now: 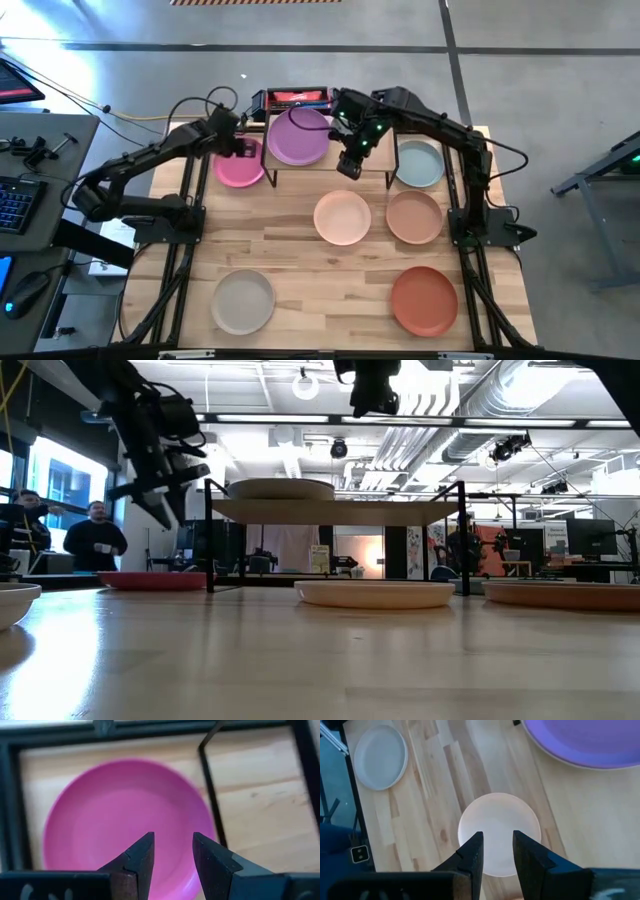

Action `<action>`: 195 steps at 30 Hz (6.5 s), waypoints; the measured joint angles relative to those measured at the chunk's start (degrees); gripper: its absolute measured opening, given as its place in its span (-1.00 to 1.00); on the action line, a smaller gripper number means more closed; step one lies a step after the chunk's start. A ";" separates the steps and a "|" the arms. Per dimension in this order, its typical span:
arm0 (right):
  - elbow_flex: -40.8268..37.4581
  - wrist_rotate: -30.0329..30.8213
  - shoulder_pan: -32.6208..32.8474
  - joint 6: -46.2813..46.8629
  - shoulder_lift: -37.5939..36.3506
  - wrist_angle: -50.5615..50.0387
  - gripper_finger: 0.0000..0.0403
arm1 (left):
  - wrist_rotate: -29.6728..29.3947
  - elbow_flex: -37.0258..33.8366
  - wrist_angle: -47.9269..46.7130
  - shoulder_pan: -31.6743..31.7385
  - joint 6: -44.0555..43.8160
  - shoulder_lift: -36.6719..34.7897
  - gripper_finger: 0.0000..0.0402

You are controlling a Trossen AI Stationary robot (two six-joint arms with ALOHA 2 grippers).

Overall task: Place and stack plates onto a shelf
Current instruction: Stack the pink plate on top of the purple plate on the shelf

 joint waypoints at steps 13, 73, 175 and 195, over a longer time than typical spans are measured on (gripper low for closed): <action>0.00 -0.17 -1.00 -1.49 0.00 0.07 -0.58 | -0.19 8.85 5.08 6.91 16.36 12.38 -0.39; 0.00 -0.17 -1.00 -1.49 0.02 1.82 -0.58 | -6.11 14.88 -5.59 15.22 44.36 30.71 -0.39; 0.00 -0.14 -0.97 -9.46 0.02 1.78 -0.58 | -19.73 35.01 -42.83 6.53 24.74 23.69 -1.00; 0.00 0.31 -1.00 -8.74 0.02 2.69 -0.58 | -22.42 35.03 -49.34 -0.70 19.21 11.87 -1.00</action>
